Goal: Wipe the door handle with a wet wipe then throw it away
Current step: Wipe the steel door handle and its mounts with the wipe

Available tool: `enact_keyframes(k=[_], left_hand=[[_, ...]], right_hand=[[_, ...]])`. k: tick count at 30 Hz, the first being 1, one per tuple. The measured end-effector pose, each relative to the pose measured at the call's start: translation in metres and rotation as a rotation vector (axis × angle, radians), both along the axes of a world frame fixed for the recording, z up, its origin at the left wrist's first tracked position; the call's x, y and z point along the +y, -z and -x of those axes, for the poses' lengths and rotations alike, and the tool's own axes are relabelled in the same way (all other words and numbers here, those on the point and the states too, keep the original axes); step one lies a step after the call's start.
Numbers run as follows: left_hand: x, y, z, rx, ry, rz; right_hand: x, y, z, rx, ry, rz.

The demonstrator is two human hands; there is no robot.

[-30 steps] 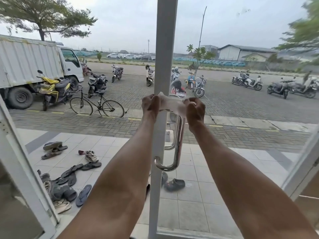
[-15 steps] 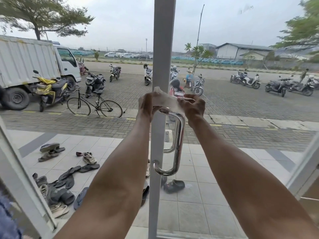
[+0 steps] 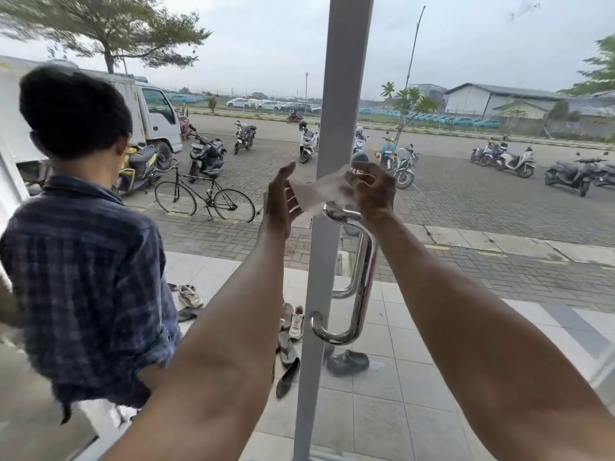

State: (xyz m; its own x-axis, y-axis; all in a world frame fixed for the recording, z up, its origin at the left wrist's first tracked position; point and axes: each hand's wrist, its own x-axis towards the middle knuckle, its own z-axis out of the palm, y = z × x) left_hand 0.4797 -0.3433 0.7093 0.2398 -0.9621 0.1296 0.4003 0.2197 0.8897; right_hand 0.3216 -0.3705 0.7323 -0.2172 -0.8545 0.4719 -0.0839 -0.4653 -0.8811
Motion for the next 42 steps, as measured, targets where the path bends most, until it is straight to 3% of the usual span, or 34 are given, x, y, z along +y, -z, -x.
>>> enact_keyframes(k=[4,8,14,19,24,31,37,42], left_hand=[[0.001,0.006,-0.011,-0.242,0.144,-0.110],[-0.002,0.017,-0.021,-0.340,0.358,-0.219],[-0.012,0.032,-0.031,-0.262,0.310,-0.198],[-0.020,0.045,-0.035,-0.448,0.306,-0.389],[-0.028,0.055,-0.038,-0.435,0.213,-0.480],[-0.034,0.062,-0.034,-0.375,0.072,-0.501],[-0.037,0.068,-0.027,-0.364,0.174,-0.547],[-0.040,0.072,-0.027,-0.329,0.178,-0.557]], right_hand=[[-0.007,-0.004,-0.003,0.039,0.001,-0.002],[-0.016,-0.006,-0.001,0.135,0.113,0.037],[-0.022,-0.004,0.005,0.149,0.207,0.041],[-0.030,-0.008,0.010,0.120,0.211,0.053],[-0.035,-0.013,0.016,0.207,0.320,0.065],[-0.045,0.010,0.021,0.342,0.361,-0.237],[-0.036,0.010,0.000,0.438,0.493,-0.520],[-0.032,0.007,-0.025,0.642,0.639,-0.217]])
